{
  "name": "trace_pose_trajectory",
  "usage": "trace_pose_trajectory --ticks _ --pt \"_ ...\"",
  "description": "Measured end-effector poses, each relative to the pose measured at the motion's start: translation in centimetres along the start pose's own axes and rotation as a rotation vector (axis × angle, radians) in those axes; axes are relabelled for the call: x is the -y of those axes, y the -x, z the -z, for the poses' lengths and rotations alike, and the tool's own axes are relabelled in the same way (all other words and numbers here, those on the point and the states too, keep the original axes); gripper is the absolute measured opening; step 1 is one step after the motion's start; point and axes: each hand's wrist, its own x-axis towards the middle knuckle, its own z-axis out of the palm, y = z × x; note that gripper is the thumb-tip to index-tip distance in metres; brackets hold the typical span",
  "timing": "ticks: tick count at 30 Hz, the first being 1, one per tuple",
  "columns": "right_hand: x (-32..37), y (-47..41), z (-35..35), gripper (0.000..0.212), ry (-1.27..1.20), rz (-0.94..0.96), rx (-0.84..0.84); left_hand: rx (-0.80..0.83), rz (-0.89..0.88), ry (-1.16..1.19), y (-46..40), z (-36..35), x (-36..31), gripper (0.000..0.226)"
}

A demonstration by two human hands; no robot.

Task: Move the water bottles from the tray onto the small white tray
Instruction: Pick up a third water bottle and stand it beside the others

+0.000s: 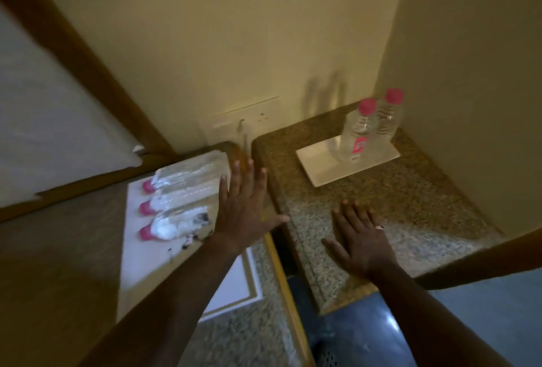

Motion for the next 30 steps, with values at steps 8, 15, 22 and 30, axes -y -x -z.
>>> trace_pose_trajectory --ticks 8,15,22,30 --pt "6.7 0.1 -0.9 0.087 -0.007 0.052 0.009 0.033 0.228 -0.012 12.6 -1.7 8.1 0.103" --pt "7.4 -0.1 -1.4 0.092 0.014 0.032 0.020 0.095 0.261 -0.012 15.5 -1.5 11.6 0.092" --pt "7.6 -0.2 -1.5 0.089 0.033 0.038 0.028 0.042 0.335 0.041 9.9 1.5 13.5 0.084" --pt "7.4 0.0 -1.6 0.084 0.016 0.046 -0.006 0.348 0.339 0.221 8.8 3.5 16.4 0.083"
